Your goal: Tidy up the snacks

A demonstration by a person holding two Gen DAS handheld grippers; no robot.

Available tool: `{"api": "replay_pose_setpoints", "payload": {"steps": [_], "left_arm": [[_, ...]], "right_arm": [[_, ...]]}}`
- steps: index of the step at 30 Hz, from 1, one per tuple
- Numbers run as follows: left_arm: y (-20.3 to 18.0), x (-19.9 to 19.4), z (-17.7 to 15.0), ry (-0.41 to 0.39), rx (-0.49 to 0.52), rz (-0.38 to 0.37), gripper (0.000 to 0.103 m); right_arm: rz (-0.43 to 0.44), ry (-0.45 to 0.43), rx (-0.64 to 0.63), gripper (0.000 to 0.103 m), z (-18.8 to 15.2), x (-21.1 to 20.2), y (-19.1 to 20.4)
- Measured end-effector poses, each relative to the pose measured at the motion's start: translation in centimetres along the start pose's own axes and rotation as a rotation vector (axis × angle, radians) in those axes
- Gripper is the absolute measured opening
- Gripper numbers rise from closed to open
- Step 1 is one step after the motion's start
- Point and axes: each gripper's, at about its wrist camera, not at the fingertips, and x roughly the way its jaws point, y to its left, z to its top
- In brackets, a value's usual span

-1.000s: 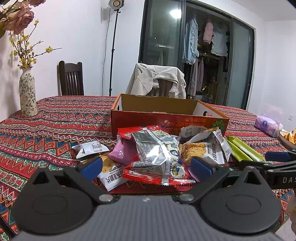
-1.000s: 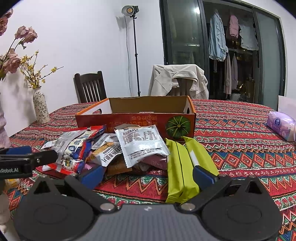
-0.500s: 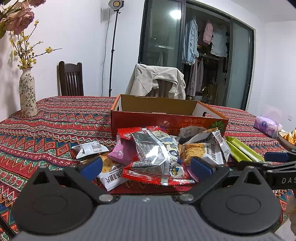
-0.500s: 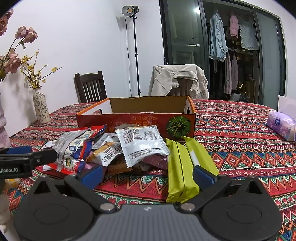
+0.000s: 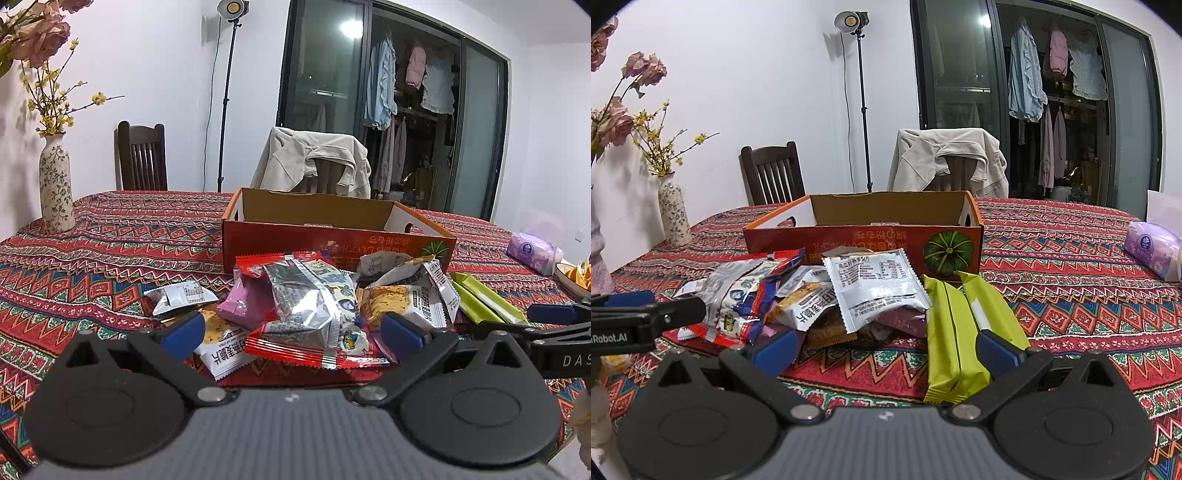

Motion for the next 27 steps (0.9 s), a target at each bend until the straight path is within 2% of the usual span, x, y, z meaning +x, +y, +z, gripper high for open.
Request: {"api": "replay_pose_setpoints", "payload": {"steps": [19, 27], "left_arm": [[0.0, 0.0, 0.0, -0.001, -0.002, -0.001, 0.103], [-0.1, 0.3, 0.5, -0.003, -0.011, 0.008, 0.103]], "right_arm": [[0.001, -0.015, 0.004, 0.103, 0.1, -0.4, 0.0], [-0.043, -0.043, 0.012, 0.102, 1.4, -0.3, -2.4]]}}
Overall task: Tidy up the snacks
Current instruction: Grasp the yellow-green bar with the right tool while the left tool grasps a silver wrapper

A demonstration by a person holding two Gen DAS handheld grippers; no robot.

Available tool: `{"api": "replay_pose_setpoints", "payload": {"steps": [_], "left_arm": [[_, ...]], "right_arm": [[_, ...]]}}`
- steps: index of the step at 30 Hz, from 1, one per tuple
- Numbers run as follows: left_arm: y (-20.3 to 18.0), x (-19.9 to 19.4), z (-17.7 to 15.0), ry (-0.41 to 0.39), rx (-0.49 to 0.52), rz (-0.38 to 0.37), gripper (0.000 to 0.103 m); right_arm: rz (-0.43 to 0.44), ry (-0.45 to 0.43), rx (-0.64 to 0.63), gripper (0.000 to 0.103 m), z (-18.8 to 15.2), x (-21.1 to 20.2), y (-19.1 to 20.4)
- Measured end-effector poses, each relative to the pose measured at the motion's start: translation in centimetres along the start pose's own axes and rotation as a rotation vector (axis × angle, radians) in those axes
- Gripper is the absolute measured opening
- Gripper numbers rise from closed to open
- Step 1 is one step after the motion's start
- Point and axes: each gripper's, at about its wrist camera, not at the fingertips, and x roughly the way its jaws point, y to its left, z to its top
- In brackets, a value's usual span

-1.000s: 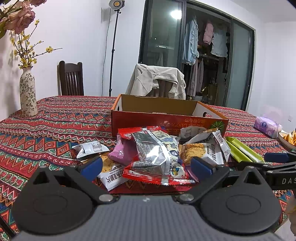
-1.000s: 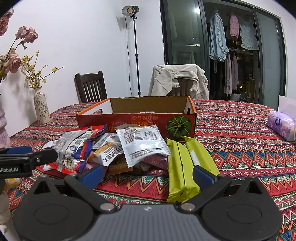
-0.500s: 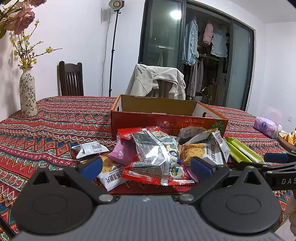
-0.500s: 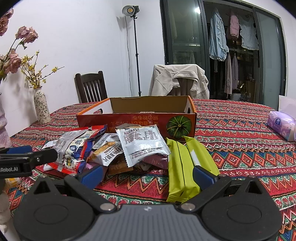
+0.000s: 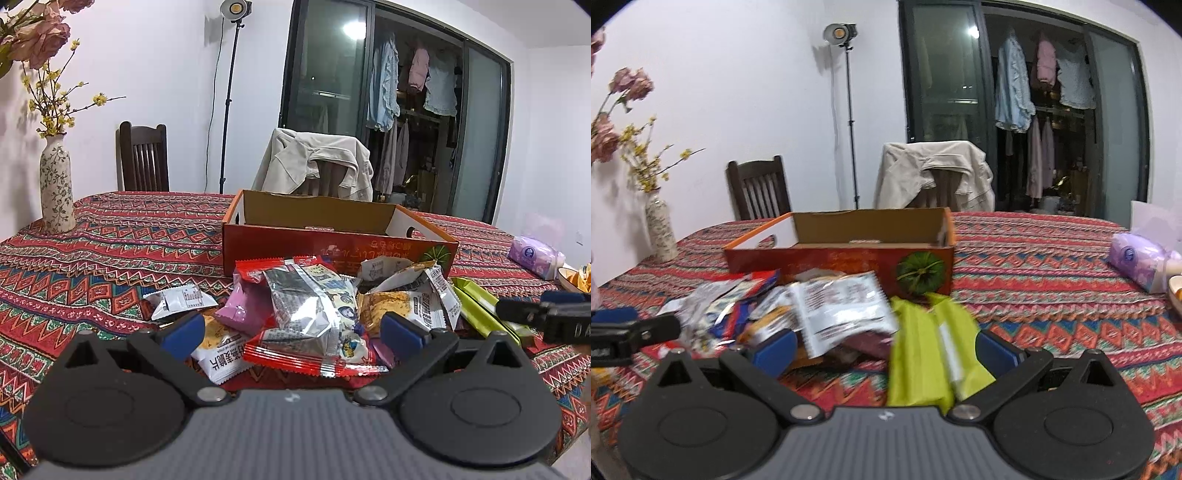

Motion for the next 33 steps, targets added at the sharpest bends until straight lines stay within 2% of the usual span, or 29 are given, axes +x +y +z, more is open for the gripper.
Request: {"api": "replay_pose_setpoints", "payload": {"steps": [4, 10, 13, 14, 16, 18, 21, 23, 29, 33], "left_arm": [[0.1, 0.5, 0.3, 0.005, -0.018, 0.009, 0.103], [0.2, 1.0, 0.7, 0.008, -0.034, 0.034, 0.103], [0.2, 1.4, 1.0, 0.017, -0.04, 0.04, 0.103], [0.1, 1.4, 1.1, 0.02, -0.042, 0.04, 0.103], [0.0, 1.5, 1.1, 0.024, -0.042, 0.045, 0.103], [-0.1, 1.6, 1.2, 0.027, -0.038, 0.051, 0.103], [-0.4, 1.7, 1.3, 0.031, -0.036, 0.058, 0.103], [-0.5, 1.9, 1.4, 0.034, -0.037, 0.059, 0.103], [-1.1, 2.4, 1.8, 0.048, -0.039, 0.061, 0.103], [-1.5, 2.8, 2.1, 0.059, -0.04, 0.072, 0.103]], "right_arm": [[-0.038, 0.014, 0.009, 0.101, 1.1, 1.1, -2.7], [-0.037, 0.114, 0.027, 0.088, 2.0, 4.0, -6.3], [-0.011, 0.173, 0.052, 0.081, 1.9, 5.9, -7.3], [-0.001, 0.19, 0.064, 0.074, 1.7, 6.4, -7.5], [0.028, 0.22, 0.104, 0.066, 1.6, 7.5, -8.1], [0.053, 0.229, 0.138, 0.066, 1.5, 8.0, -8.5], [0.113, 0.244, 0.177, 0.056, 1.5, 8.3, -9.3], [0.16, 0.251, 0.208, 0.04, 1.4, 8.3, -9.7], [0.186, 0.224, 0.22, 0.036, 1.0, 7.4, -10.0], [0.156, 0.148, 0.179, 0.036, 1.4, 5.8, -9.4]]}}
